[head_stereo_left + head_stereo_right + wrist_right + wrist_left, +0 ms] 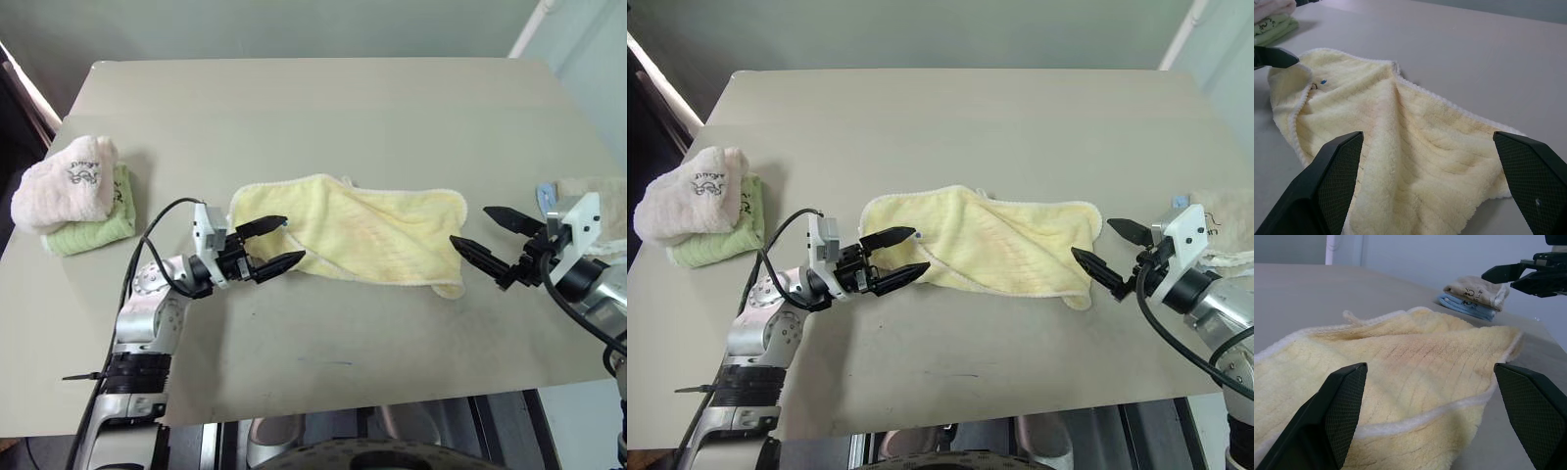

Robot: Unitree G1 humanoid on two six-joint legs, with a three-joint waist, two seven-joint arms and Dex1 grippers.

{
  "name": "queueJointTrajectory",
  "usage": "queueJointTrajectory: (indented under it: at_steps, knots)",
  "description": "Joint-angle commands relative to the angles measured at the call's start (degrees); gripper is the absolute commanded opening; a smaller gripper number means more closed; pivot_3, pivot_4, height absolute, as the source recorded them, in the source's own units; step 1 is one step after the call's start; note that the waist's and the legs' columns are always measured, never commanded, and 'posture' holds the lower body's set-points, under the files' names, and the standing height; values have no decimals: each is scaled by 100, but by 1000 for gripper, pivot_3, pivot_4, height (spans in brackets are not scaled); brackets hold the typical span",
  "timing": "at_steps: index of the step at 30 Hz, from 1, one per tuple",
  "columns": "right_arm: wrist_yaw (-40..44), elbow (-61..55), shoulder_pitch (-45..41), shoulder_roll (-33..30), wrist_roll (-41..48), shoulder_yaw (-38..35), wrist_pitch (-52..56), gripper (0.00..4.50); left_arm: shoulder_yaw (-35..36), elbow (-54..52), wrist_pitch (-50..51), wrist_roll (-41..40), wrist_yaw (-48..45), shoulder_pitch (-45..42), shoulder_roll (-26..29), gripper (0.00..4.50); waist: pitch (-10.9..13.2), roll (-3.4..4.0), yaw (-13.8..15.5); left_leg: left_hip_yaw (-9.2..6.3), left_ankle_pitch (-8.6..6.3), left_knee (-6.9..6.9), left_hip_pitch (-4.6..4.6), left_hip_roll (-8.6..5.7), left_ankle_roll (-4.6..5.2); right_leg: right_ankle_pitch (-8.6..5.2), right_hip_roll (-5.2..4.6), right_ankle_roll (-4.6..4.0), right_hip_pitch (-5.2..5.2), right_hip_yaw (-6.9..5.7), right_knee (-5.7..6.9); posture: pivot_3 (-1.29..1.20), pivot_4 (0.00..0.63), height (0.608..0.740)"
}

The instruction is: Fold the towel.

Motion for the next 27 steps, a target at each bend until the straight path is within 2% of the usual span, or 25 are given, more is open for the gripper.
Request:
queueJointTrajectory:
  at_steps: [1,12,15,19,27]
  knots:
    - [-1,9,-16,4,-121,68,-232,4484,51,-216,9,-38,-53,-112,51,4500,-1,1,0,0,0,0,0,0,0,0,0,0,0,0,0,0,150,740]
    - [-311,604,-597,14,-110,172,77,4484,45,60,-232,38,19,-372,-226,4500,-1,1,-2,0,0,1,0,1,0,2,-1,-2,-1,0,0,0,150,740]
    - [-395,1176,-1020,-36,-198,234,217,4484,-19,-7,-282,74,93,-308,-346,4500,-1,2,-8,1,0,2,0,1,0,6,-1,0,-1,1,-1,0,150,740]
    - [-382,2093,-1773,-143,-488,701,487,4484,-33,78,-420,218,19,-250,-309,4500,-1,2,-10,0,0,2,1,3,0,8,-1,1,-1,0,0,0,150,740]
    - [31,4345,-3379,-90,-1320,1411,-170,4484,-15,-57,-443,288,144,-133,-321,4500,0,9,-26,-1,1,1,0,5,1,18,0,-1,-9,0,2,0,150,740]
